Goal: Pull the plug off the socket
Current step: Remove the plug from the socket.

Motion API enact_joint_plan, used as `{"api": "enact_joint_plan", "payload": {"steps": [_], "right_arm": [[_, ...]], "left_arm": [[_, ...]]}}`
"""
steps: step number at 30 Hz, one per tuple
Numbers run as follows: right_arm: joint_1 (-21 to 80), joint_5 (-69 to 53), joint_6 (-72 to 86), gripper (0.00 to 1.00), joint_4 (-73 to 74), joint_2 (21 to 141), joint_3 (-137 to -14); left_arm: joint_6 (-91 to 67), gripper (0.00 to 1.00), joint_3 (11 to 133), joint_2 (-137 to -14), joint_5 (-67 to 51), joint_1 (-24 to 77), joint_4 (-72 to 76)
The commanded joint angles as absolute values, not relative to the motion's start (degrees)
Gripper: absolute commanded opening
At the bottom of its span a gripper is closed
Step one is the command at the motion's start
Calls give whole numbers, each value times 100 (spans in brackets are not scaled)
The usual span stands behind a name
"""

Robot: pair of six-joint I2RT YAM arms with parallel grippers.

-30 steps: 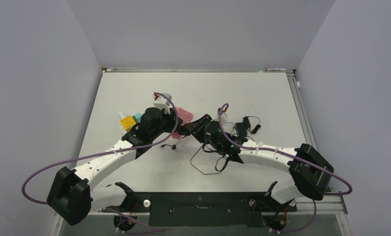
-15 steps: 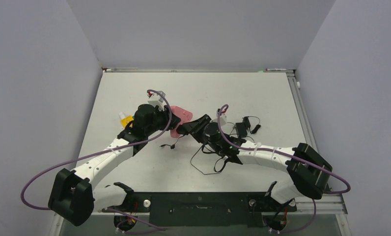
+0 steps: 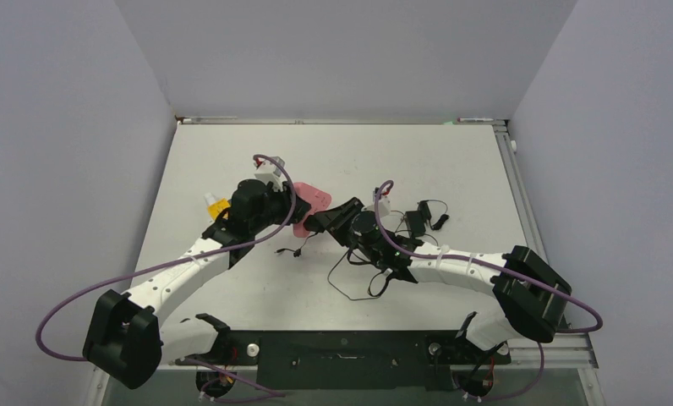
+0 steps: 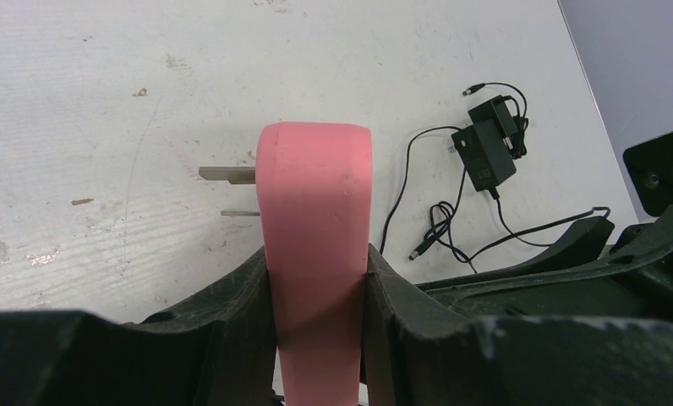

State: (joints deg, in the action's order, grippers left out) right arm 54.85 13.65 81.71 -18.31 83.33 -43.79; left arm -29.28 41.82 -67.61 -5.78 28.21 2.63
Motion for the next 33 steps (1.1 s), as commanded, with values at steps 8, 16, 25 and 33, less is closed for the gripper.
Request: {"api": "enact_joint_plan", "payload": {"steps": [8, 16, 25, 33], "right_arm": [[5540, 1385, 8117, 5, -1728, 8312, -4719], [5536, 1410, 8047, 5, -1737, 8174, -4920], [5529, 1459, 7981, 5, -1674, 8042, -4992], [5532, 1456, 7955, 5, -1679, 8047, -5046]], "left_arm": [[-2440, 0, 4452, -6704, 306, 3225, 486], [-2163, 0, 4547, -6713, 643, 3380, 323], [-1976, 0, 4662, -6809, 956, 3509, 118], [-1808, 0, 4702, -6808, 1148, 3611, 45]]}}
